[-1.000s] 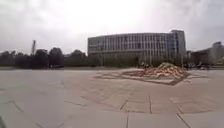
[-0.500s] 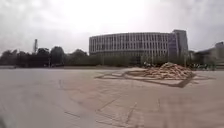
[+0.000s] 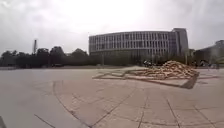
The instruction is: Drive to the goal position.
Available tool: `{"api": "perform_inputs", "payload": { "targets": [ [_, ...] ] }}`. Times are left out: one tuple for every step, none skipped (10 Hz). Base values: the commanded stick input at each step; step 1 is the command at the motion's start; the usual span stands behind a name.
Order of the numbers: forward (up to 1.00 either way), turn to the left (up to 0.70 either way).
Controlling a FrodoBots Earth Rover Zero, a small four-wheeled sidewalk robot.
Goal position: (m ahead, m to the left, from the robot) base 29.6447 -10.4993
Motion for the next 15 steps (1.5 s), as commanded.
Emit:
{"api": "perform_inputs", "payload": {
  "targets": [
    [0.7,0.0],
    [0.7,0.0],
    [0.7,0.0],
    [0.7,0.0],
    [0.7,0.0],
    [0.7,0.0],
    [0.7,0.0],
    [0.7,0.0],
    [0.7,0.0],
    [0.7,0.0],
    [0.7,0.0],
    [0.7,0.0],
    [0.7,0.0],
    [0.7,0.0],
    [0.7,0.0]
  ]
}}
